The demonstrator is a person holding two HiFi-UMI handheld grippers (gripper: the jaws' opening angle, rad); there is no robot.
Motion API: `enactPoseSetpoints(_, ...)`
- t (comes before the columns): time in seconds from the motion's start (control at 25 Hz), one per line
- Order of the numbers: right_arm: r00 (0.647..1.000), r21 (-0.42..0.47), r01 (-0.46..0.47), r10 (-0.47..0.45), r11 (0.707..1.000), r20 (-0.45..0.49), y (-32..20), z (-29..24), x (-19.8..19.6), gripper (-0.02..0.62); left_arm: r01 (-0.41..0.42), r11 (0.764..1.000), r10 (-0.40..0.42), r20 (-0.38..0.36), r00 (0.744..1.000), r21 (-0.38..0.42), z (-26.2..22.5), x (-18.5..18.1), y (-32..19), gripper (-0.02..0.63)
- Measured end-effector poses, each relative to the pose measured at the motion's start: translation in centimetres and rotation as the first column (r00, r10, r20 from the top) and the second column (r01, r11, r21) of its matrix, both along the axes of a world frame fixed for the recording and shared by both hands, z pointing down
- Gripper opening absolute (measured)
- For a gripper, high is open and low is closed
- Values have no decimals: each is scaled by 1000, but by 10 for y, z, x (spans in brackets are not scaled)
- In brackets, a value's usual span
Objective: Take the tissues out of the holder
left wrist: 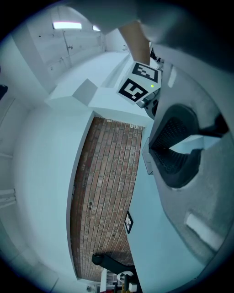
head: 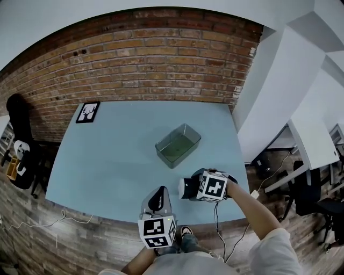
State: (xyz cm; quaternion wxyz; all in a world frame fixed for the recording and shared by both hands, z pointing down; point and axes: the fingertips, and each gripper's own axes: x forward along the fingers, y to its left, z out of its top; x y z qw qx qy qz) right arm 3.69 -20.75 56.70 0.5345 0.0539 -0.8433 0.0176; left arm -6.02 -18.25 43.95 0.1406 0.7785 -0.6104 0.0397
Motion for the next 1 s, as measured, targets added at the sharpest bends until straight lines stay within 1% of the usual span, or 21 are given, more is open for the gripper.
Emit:
enactPoseSetpoints(0.32,1000,-12,-28,28,1000,-12,4,25,0,370,-3,1000,3,8,1000,-12,5,-2,5,8)
enactPoseSetpoints(0.48,1000,2,-18,18,1000,-22,2,33,0,370,2,1000,-2,10,1000,-21,8,-4,5,8)
enactPoseSetpoints(0.84,999,-28,-12,11,1000,-48,6,55,-3,371,15,999,-14,16,1000,-38,14,-12,0,8)
enactPoseSetpoints(1.0,998,-26,-10,9,1000,-58,5,61,-2,371,17,999,-16,18,1000,-43,16,-15,-3,8)
